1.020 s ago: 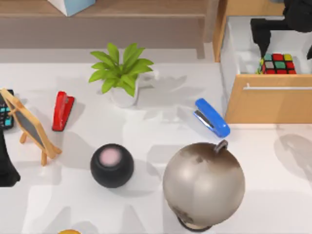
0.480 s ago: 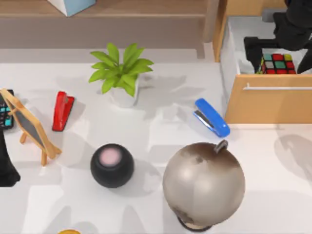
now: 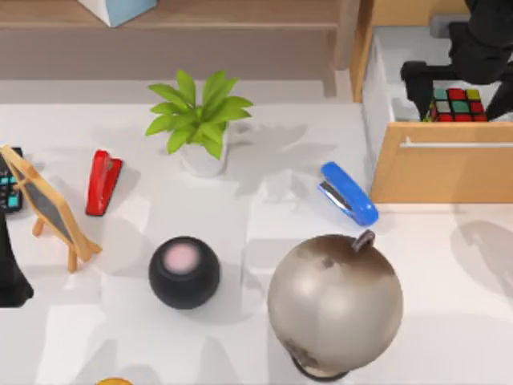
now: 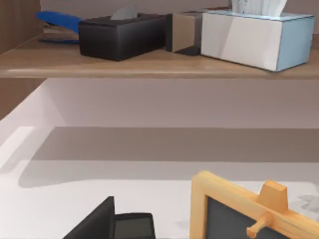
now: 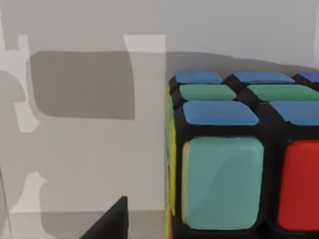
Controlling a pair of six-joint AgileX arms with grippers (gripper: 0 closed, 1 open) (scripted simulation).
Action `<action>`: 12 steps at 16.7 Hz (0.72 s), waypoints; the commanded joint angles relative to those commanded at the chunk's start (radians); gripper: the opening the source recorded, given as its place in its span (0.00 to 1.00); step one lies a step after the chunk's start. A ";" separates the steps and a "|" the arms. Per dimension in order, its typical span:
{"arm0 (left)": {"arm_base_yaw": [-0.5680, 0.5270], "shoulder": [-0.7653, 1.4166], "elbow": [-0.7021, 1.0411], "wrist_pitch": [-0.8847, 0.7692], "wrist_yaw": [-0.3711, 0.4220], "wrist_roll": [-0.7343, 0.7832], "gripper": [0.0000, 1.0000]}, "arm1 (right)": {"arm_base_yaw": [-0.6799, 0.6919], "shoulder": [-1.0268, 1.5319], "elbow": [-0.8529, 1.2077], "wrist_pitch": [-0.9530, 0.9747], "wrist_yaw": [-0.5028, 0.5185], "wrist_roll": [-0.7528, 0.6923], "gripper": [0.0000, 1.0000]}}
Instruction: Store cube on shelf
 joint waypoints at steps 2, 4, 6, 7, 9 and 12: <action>0.000 0.000 0.000 0.000 0.000 0.000 1.00 | 0.000 0.000 0.000 0.000 0.000 0.000 0.62; 0.000 0.000 0.000 0.000 0.000 0.000 1.00 | 0.000 0.000 0.000 0.000 0.000 0.000 0.47; 0.000 0.000 0.000 0.000 0.000 0.000 1.00 | 0.000 0.000 0.000 0.000 0.000 0.000 0.32; 0.000 0.000 0.000 0.000 0.000 0.000 1.00 | 0.000 0.000 0.000 0.000 0.000 0.000 0.25; 0.000 0.000 0.000 0.000 0.000 0.000 1.00 | 0.000 0.000 0.000 0.000 0.000 0.000 0.10; 0.000 0.000 0.000 0.000 0.000 0.000 1.00 | 0.000 0.000 0.000 0.000 0.000 0.000 0.00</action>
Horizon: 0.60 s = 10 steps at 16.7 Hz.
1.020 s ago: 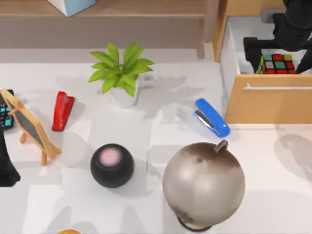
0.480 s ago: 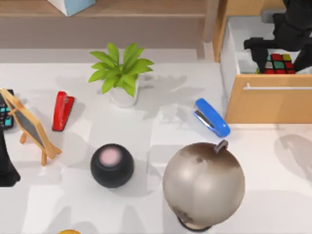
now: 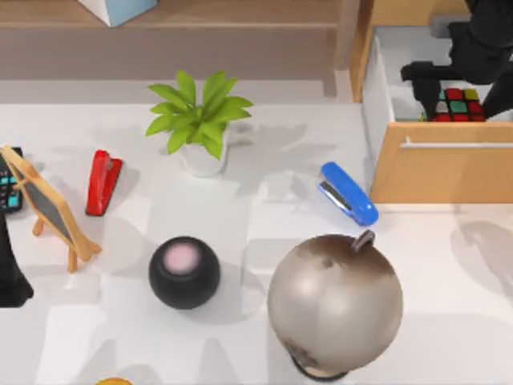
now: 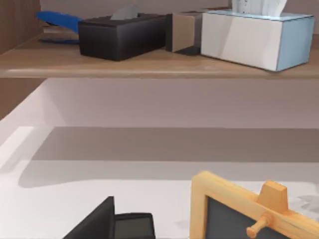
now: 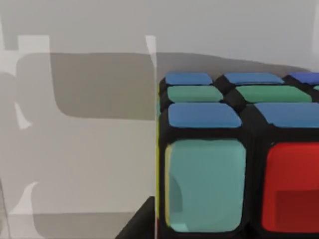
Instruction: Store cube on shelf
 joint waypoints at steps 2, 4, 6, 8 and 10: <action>0.000 0.000 0.000 0.000 0.000 0.000 1.00 | 0.000 0.000 0.000 0.000 0.000 0.000 0.00; 0.000 0.000 0.000 0.000 0.000 0.000 1.00 | 0.000 0.000 0.000 0.000 0.000 0.000 0.00; 0.000 0.000 0.000 0.000 0.000 0.000 1.00 | 0.000 0.000 0.000 0.000 0.000 0.000 0.00; 0.000 0.000 0.000 0.000 0.000 0.000 1.00 | 0.003 -0.003 -0.001 -0.002 0.001 0.002 0.00; 0.000 0.000 0.000 0.000 0.000 0.000 1.00 | 0.010 -0.035 -0.013 -0.028 0.016 0.017 0.00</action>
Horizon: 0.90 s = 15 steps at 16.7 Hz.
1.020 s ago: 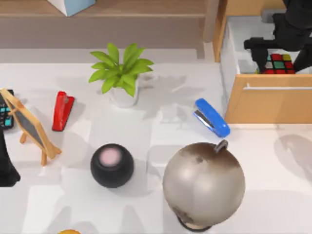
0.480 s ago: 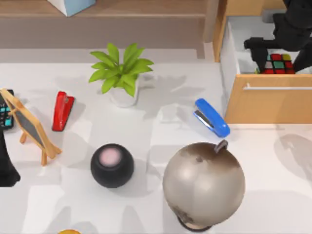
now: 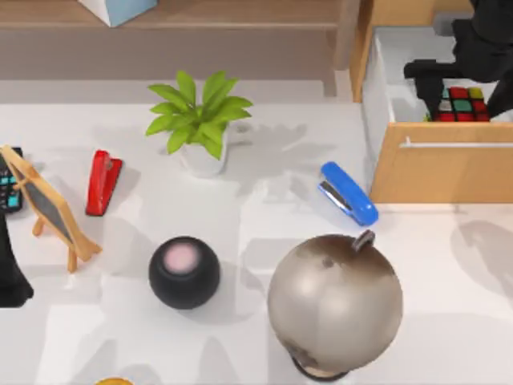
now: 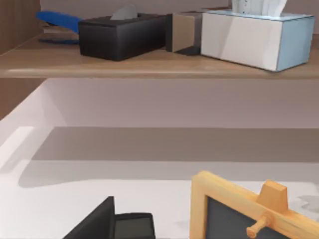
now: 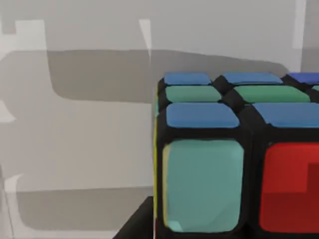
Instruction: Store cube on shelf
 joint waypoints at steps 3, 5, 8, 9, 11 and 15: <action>0.000 0.000 0.000 0.000 0.000 0.000 1.00 | 0.028 -0.091 0.010 -0.058 0.030 0.037 0.00; 0.000 0.000 0.000 0.000 0.000 0.000 1.00 | 0.064 -0.135 0.031 -0.100 0.038 0.052 0.00; 0.000 0.000 0.000 0.000 0.000 0.000 1.00 | 0.102 -0.140 0.054 -0.170 0.030 0.033 0.00; 0.000 0.000 0.000 0.000 0.000 0.000 1.00 | 0.100 -0.132 0.066 -0.186 0.023 0.020 0.00; 0.000 0.000 0.000 0.000 0.000 0.000 1.00 | 0.070 -0.106 0.091 -0.196 0.011 -0.006 0.00; 0.000 0.000 0.000 0.000 0.000 0.000 1.00 | 0.002 0.005 0.136 -0.135 -0.008 -0.023 0.00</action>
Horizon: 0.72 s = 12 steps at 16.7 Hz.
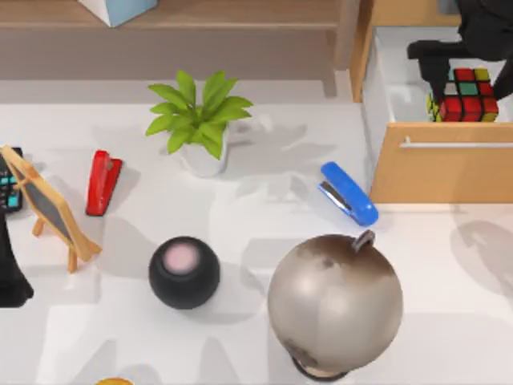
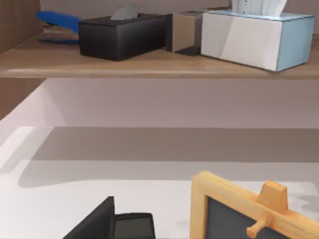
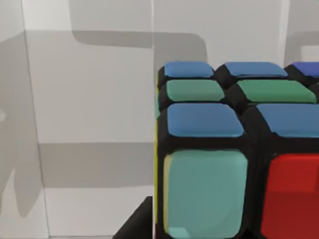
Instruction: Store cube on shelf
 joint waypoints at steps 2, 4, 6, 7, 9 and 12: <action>0.000 0.000 0.000 0.000 0.000 0.000 1.00 | -0.009 0.041 0.023 0.026 -0.007 0.006 0.00; 0.000 0.000 0.000 0.000 0.000 0.000 1.00 | -0.010 0.045 0.028 0.030 -0.008 0.007 0.00; 0.000 0.000 0.000 0.000 0.000 0.000 1.00 | -0.010 0.045 0.028 0.030 -0.008 0.007 0.00; 0.000 0.000 0.000 0.000 0.000 0.000 1.00 | -0.005 0.040 0.016 0.028 -0.007 0.009 0.00; 0.000 0.000 0.000 0.000 0.000 0.000 1.00 | -0.004 0.036 0.013 0.028 -0.005 0.010 0.00; 0.000 0.000 0.000 0.000 0.000 0.000 1.00 | 0.014 -0.015 -0.013 0.034 0.020 0.024 0.00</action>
